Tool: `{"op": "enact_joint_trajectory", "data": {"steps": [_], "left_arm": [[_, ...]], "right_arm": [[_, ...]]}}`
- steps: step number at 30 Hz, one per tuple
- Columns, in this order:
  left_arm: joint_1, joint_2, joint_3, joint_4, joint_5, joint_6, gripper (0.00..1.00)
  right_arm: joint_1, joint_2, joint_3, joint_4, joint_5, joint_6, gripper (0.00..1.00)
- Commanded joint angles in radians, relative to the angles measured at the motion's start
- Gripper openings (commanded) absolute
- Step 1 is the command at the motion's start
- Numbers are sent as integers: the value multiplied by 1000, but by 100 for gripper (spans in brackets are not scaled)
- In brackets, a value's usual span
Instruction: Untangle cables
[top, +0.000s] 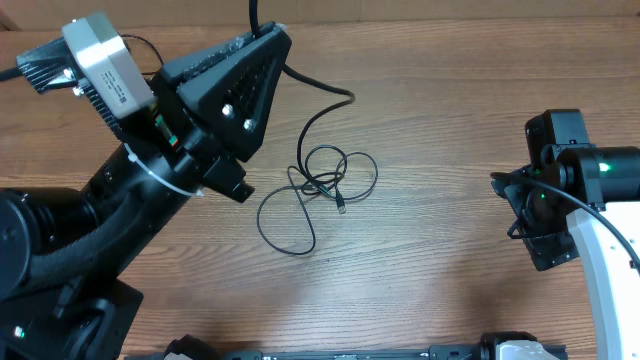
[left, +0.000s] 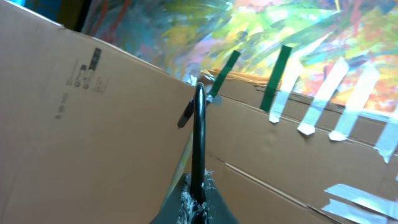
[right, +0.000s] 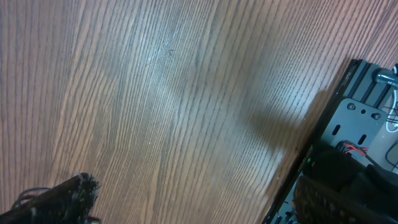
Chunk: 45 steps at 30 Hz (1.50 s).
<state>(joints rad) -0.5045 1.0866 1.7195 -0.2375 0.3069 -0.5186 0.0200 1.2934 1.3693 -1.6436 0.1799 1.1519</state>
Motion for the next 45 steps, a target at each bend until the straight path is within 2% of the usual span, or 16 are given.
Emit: {"op": "enact_joint_trajectory", "data": {"steps": [1, 5, 16, 22, 26, 31, 38, 45], "left_arm": [[-5, 13, 11, 0, -62, -12, 4], [-5, 13, 11, -54, -150, -13, 4], [-5, 98, 11, -575, -641, 22, 4], [-5, 147, 11, -803, -966, -69, 4], [18, 164, 11, -901, -1114, -93, 4], [120, 170, 11, -986, -1109, -142, 4], [276, 203, 10, -1111, -980, -159, 4], [328, 285, 9, -1196, -851, -159, 6]], "right_arm": [[-4, -17, 25, 0, 2, 6, 100], [-4, -17, 25, -1, 2, 6, 100], [-3, -17, 25, 0, 2, 6, 100], [-3, -17, 25, 0, 2, 6, 100], [-4, -17, 25, 0, 2, 6, 100], [-3, -17, 25, -1, 2, 6, 100], [-3, -17, 25, 0, 2, 6, 100], [-3, -17, 25, 0, 2, 6, 100]]}}
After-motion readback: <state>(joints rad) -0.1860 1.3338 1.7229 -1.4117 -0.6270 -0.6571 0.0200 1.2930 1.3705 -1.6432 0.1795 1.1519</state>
